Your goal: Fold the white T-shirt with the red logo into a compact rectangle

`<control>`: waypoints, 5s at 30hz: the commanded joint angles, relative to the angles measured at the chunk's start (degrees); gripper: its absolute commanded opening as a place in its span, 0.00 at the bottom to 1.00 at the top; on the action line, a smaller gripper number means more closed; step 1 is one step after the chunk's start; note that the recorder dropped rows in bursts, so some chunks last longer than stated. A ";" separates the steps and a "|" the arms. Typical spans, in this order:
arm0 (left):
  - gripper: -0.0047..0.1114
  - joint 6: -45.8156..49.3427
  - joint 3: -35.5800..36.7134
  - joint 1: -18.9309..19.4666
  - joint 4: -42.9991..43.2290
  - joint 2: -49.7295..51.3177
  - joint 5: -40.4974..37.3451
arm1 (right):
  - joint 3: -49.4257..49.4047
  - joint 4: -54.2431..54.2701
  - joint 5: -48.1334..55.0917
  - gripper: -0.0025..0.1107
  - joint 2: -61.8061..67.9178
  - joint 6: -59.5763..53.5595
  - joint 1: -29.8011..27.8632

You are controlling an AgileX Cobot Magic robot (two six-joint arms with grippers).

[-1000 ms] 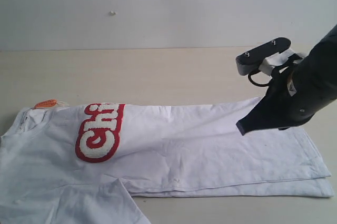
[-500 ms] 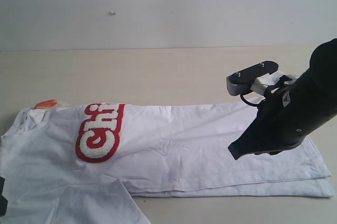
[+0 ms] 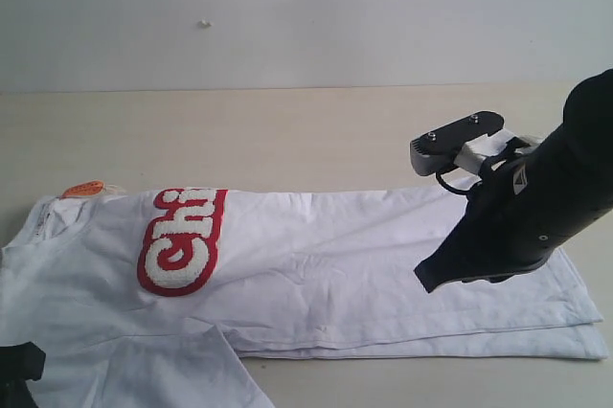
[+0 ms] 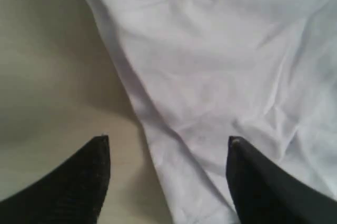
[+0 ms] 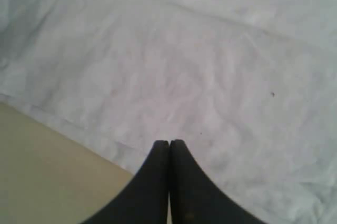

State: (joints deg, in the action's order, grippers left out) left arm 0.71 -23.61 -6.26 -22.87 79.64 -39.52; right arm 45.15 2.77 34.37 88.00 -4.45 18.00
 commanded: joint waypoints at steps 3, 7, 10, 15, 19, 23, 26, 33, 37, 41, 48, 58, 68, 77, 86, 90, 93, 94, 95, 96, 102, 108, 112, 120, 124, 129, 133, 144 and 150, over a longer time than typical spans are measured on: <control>0.57 4.00 0.29 -0.01 -5.18 4.89 2.38 | -0.23 0.29 -0.89 0.02 -0.45 -0.48 0.03; 0.57 9.15 0.29 -0.01 -9.43 6.99 3.13 | -0.23 0.29 -0.89 0.02 -0.45 -0.48 0.03; 0.57 11.48 0.29 -0.01 -11.66 8.16 3.62 | -0.23 0.29 -0.89 0.02 -0.45 -0.48 0.03; 0.45 18.35 0.29 -0.01 -17.51 9.03 3.90 | -0.23 0.06 -1.03 0.02 -0.45 -0.48 0.03; 0.15 18.96 0.29 -0.01 -18.62 9.03 3.90 | -0.23 0.06 -1.17 0.02 -0.45 -0.48 0.03; 0.05 20.74 0.29 -0.01 -18.49 9.03 3.67 | -0.23 0.06 -1.17 0.02 -0.45 -0.48 0.03; 0.04 22.58 -0.44 -0.01 -19.86 9.03 0.43 | -0.23 0.18 -1.16 0.02 -0.45 -0.48 0.03; 0.04 26.10 -6.72 -0.01 -20.98 9.03 -13.06 | -0.23 0.06 -1.03 0.02 -0.45 -0.48 0.03; 0.04 26.34 -9.81 0.22 -22.32 9.03 -14.81 | -0.23 0.06 -0.89 0.02 -0.45 -0.48 0.03; 0.04 26.98 -12.81 1.64 -25.09 9.03 -15.68 | -0.23 0.06 -0.89 0.02 -0.45 -0.48 0.03; 0.04 33.02 -17.60 2.25 -36.60 9.03 -12.14 | -0.23 0.06 -0.90 0.02 -0.11 -0.48 0.03; 0.10 41.32 -21.99 2.25 -44.40 16.37 -0.28 | -0.23 0.16 -0.53 0.02 -0.10 -0.37 0.03; 0.66 43.75 -24.00 2.25 -49.70 20.33 7.97 | -0.23 0.16 0.23 0.02 -0.10 -0.37 0.03; 0.22 42.96 -23.88 2.25 -36.33 20.33 -2.69 | -0.23 0.18 0.40 0.02 -0.10 -0.37 0.03; 0.50 41.42 -23.88 2.25 -33.31 21.77 1.27 | -0.23 0.30 1.06 0.02 -0.10 -0.37 0.03; 0.50 41.42 -23.88 2.25 -33.44 24.26 1.74 | -0.23 0.30 1.06 0.02 -0.10 -0.37 0.03; 0.50 41.42 -23.88 2.25 -33.91 26.34 0.90 | -0.23 0.30 1.06 0.02 -0.10 -0.37 0.03; 0.50 42.09 -23.88 2.25 -35.43 26.97 -0.37 | -0.23 0.30 1.06 0.02 -0.10 -0.37 0.03; 0.50 43.32 -23.88 2.25 -37.10 27.49 -2.05 | -0.23 0.30 1.06 0.02 -0.10 -0.37 0.03; 0.50 44.57 -23.88 2.25 -38.57 27.77 -4.02 | -0.23 0.30 0.79 0.02 -0.10 -0.37 0.03; 0.49 48.50 -23.88 2.25 -42.30 28.26 -10.78 | -0.23 0.30 0.39 0.02 -0.10 -0.37 0.03; 0.46 48.50 -23.88 2.25 -46.61 29.73 -11.95 | -0.23 0.30 0.39 0.02 -0.10 -0.37 0.03; 0.22 48.60 -23.88 2.15 -53.84 31.27 -12.66 | -0.23 1.82 0.40 0.02 -0.10 -0.41 0.03; 0.04 59.04 -23.88 2.15 -68.27 33.70 -17.46 | -0.23 1.82 0.26 0.02 -0.10 -0.41 0.03; 0.14 64.01 -23.88 2.15 -74.44 33.91 -17.05 | -0.23 1.82 0.26 0.02 -0.10 -0.41 0.03; 0.48 67.46 -23.99 2.15 -77.08 33.91 -15.56 | -0.23 1.82 0.26 0.02 -0.10 -0.41 0.03; 0.63 67.69 -25.30 2.15 -77.08 34.41 -13.97 | -0.23 1.82 0.26 0.02 -0.10 -0.41 0.03; 0.44 67.69 -29.26 0.52 -77.08 36.71 -20.16 | -0.23 1.82 -0.32 0.02 -0.10 -0.41 0.03; 0.50 67.83 -31.55 -1.64 -77.08 39.08 -19.93 | -0.23 1.82 0.20 0.02 -0.10 -0.41 0.03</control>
State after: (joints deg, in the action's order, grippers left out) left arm 68.09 -54.05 -7.39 -99.51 118.18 -58.95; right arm 45.15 4.53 34.80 88.00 -4.56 18.00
